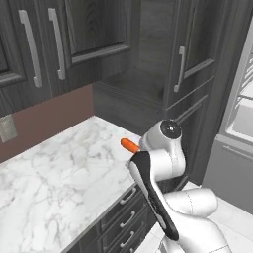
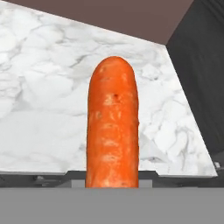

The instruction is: Open the fridge, remove the pear, carrot, and chicken drumstick, and place them on any counter.

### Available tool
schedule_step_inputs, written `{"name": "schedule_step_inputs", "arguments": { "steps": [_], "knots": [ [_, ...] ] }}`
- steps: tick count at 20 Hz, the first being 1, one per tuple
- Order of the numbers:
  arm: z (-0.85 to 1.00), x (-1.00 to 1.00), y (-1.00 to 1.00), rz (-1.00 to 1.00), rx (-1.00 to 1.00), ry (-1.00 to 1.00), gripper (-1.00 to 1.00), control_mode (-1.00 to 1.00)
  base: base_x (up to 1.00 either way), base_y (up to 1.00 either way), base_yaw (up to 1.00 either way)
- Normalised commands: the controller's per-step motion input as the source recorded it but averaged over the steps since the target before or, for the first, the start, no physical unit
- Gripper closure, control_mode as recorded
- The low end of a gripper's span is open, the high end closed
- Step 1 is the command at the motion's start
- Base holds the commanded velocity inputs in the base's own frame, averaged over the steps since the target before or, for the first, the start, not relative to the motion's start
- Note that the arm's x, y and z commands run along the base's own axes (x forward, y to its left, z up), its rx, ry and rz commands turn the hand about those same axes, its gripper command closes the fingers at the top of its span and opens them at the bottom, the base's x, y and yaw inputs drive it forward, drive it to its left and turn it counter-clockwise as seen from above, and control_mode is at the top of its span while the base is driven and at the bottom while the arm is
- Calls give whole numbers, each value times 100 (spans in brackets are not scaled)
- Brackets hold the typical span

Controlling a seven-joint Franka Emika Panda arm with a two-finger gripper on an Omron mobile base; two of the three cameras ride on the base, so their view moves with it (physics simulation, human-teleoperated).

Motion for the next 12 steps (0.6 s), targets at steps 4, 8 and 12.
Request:
{"name": "schedule_step_inputs", "arguments": {
  "steps": [4,8,12],
  "knots": [
    [-36,100,54,-1,0,17,100,-100,0,0,0],
    [0,100,28,-2,0,25,100,-100,0,0,0],
    [0,94,19,-2,0,18,100,-100,0,0,0]
  ]
}}
